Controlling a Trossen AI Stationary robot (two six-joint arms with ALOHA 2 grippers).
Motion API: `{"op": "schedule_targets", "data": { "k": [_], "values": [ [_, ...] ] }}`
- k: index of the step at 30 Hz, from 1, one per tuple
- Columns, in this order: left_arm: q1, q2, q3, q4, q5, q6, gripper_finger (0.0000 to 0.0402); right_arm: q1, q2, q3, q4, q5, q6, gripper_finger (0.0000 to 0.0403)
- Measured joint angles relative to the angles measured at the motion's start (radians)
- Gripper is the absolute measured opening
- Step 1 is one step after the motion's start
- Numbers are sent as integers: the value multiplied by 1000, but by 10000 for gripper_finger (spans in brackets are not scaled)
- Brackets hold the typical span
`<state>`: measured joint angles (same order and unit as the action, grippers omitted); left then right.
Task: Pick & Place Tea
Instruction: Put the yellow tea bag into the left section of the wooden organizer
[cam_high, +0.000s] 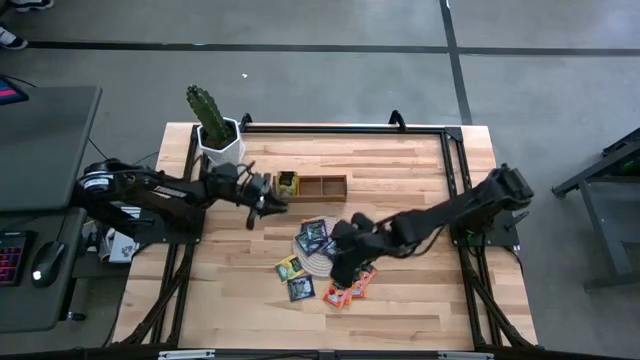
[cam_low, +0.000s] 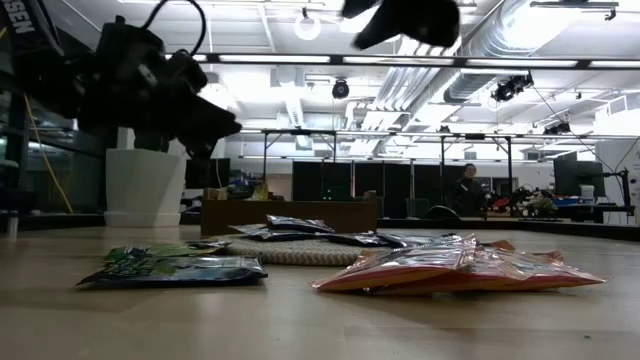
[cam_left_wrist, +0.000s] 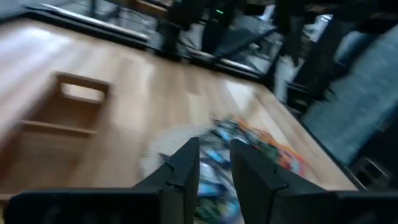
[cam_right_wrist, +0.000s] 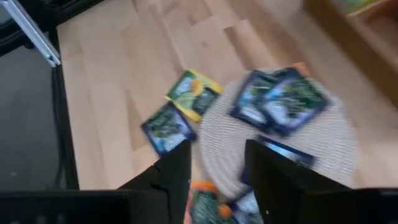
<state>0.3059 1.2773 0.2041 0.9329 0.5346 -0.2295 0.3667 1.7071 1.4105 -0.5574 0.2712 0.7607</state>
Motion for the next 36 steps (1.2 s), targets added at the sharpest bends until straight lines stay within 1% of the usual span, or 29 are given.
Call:
{"op": "schedule_targets", "data": {
  "k": [3,5,7,8,11,14,17,19,23,26,28,30,32,36],
  "values": [
    [-71,0,-22,-6,-15,7,75,17,71,0,97,9,39,103],
    [-114,0,-45,-3,-44,1,72,22,116,0,155,7,88,68],
    [-161,-4,-76,6,-81,-18,71,25,160,0,219,3,128,25],
    [-187,-12,-94,13,-100,-32,71,28,179,-1,254,3,140,13],
    [-278,-18,-136,32,-168,-63,71,35,233,-1,370,39,214,10],
    [-373,-18,-169,34,-255,-96,71,41,289,-1,481,61,247,3],
    [-465,-18,-175,21,-336,-127,71,40,341,0,577,76,289,2],
    [-521,-17,-166,11,-378,-137,71,38,377,20,601,75,310,1],
    [-619,-17,-150,-26,-463,-138,71,36,455,120,551,75,285,1],
    [-669,-17,-149,-50,-529,-139,71,33,513,249,414,79,235,1],
    [-691,-17,-150,-83,-567,-142,71,30,552,344,283,84,206,1],
    [-702,-17,-150,-95,-582,-143,71,23,588,428,154,90,202,1],
    [-702,-17,-149,-103,-585,-145,71,15,619,494,52,73,199,0],
    [-700,-17,-149,-107,-600,-145,71,-5,676,572,18,2,142,0]
  ]
}}
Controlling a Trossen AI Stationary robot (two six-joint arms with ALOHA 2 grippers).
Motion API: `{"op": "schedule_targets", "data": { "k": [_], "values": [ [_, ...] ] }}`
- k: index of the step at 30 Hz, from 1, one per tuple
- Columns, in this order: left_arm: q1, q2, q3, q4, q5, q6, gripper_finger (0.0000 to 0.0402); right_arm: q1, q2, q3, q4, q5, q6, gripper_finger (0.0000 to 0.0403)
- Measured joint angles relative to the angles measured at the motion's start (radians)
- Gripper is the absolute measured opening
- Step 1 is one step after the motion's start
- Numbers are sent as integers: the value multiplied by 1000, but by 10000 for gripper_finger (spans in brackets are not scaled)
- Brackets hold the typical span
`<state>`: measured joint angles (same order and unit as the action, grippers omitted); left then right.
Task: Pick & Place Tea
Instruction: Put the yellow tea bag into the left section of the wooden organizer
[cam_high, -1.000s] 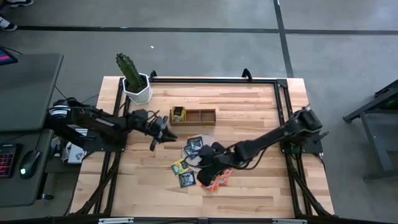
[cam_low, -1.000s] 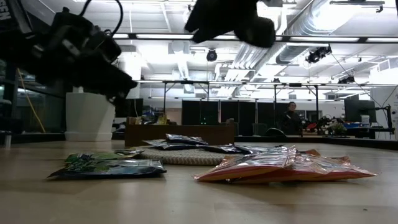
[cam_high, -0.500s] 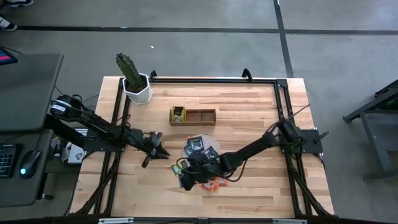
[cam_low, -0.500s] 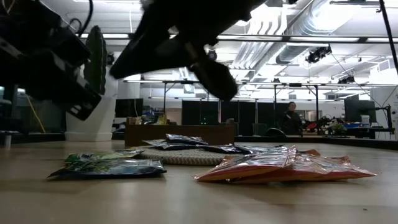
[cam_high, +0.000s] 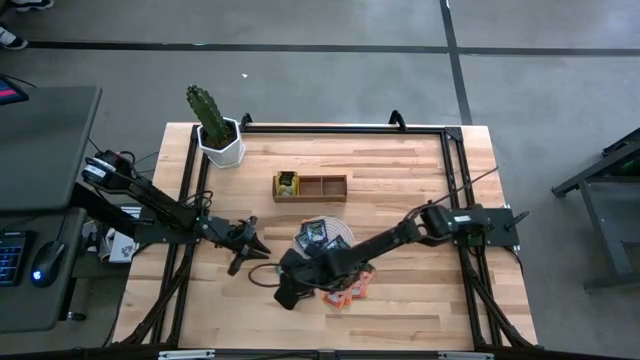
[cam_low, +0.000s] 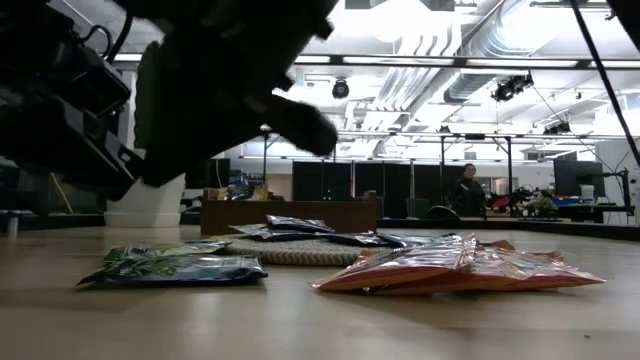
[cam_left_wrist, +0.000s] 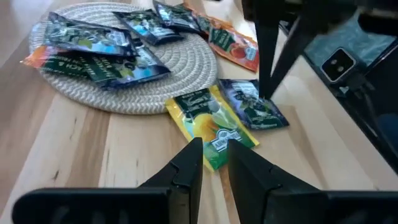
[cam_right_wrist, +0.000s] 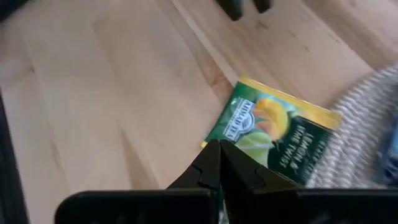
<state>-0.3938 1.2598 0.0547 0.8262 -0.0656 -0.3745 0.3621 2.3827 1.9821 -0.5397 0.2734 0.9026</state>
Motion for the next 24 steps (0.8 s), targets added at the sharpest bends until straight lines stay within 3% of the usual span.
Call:
{"op": "schedule_targets", "data": {
  "k": [24],
  "values": [
    [0,0,0,-23,-7,13,71,-52,40,-1,36,-87,-140,0]
  ]
}}
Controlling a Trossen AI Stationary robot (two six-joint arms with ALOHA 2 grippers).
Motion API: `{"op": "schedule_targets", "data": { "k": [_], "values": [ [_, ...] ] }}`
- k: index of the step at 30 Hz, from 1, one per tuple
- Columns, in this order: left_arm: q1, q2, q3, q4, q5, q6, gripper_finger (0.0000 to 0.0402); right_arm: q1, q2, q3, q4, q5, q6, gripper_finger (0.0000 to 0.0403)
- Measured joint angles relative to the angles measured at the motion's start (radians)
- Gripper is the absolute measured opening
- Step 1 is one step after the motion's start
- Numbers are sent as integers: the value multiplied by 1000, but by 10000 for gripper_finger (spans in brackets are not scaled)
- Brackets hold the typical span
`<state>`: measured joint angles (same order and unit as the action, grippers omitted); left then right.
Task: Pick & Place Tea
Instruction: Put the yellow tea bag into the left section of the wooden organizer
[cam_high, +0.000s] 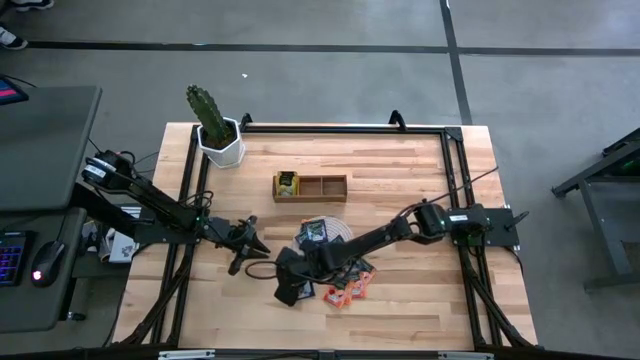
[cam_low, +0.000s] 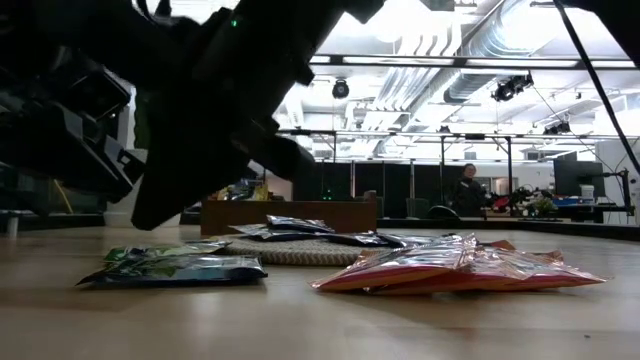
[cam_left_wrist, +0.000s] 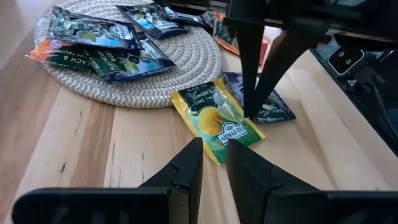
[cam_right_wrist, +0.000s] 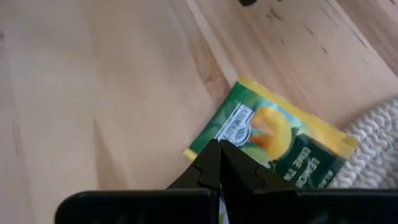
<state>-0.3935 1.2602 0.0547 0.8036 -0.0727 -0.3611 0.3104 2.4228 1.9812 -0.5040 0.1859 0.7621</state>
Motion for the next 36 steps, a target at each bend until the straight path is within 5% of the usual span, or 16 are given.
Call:
{"op": "schedule_targets", "data": {
  "k": [20,36],
  "values": [
    [0,1,0,-14,14,-6,71,-10,34,3,-36,-102,-16,0],
    [0,1,0,-13,212,-133,71,-30,34,2,-54,-321,-434,0]
  ]
}}
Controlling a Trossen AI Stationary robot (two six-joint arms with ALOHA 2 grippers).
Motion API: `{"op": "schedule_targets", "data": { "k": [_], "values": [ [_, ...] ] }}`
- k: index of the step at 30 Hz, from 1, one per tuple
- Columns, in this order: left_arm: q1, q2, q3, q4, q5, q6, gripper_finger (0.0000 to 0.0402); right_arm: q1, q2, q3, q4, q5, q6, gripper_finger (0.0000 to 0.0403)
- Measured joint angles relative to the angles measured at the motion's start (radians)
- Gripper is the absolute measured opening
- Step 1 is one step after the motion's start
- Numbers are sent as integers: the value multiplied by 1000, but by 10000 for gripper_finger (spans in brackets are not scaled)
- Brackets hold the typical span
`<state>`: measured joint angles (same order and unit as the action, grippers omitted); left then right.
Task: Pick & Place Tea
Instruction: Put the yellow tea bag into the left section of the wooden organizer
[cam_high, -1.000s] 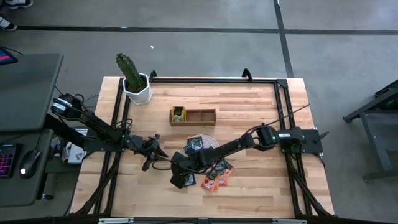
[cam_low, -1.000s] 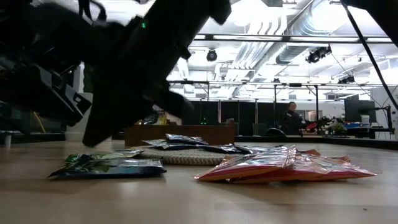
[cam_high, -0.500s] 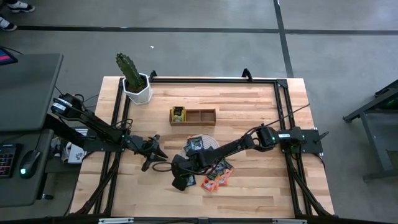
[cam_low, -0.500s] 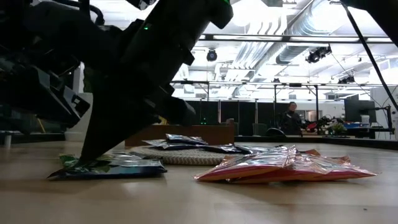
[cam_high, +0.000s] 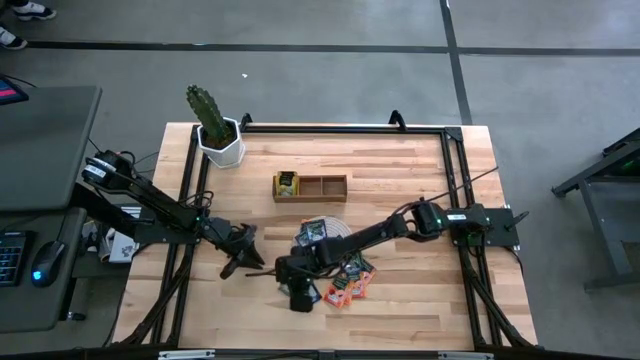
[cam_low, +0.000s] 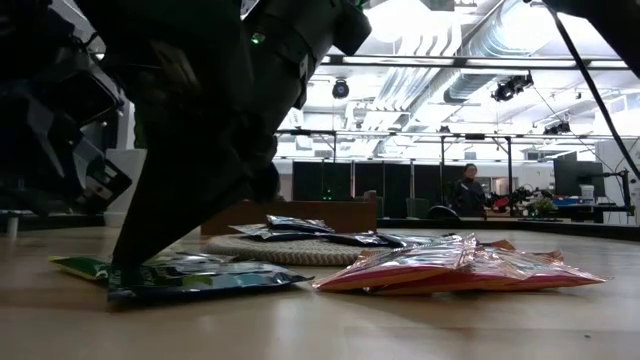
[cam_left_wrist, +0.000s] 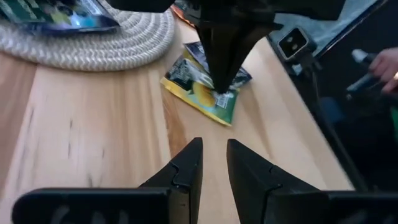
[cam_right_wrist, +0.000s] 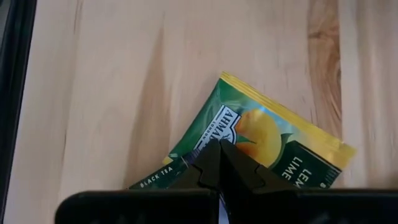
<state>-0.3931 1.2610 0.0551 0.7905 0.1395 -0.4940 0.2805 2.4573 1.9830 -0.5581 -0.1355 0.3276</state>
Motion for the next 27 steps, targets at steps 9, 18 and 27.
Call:
{"op": "schedule_targets", "data": {
  "k": [9,18,27],
  "values": [
    [0,44,71,-47,-38,-87,95,-7,1,-1,-1,-4,-67,0],
    [0,208,208,-232,-74,-295,195,-1,2,-1,2,53,-40,0],
    [0,314,318,-213,-41,-322,221,36,2,-1,5,128,-56,0]
  ]
}}
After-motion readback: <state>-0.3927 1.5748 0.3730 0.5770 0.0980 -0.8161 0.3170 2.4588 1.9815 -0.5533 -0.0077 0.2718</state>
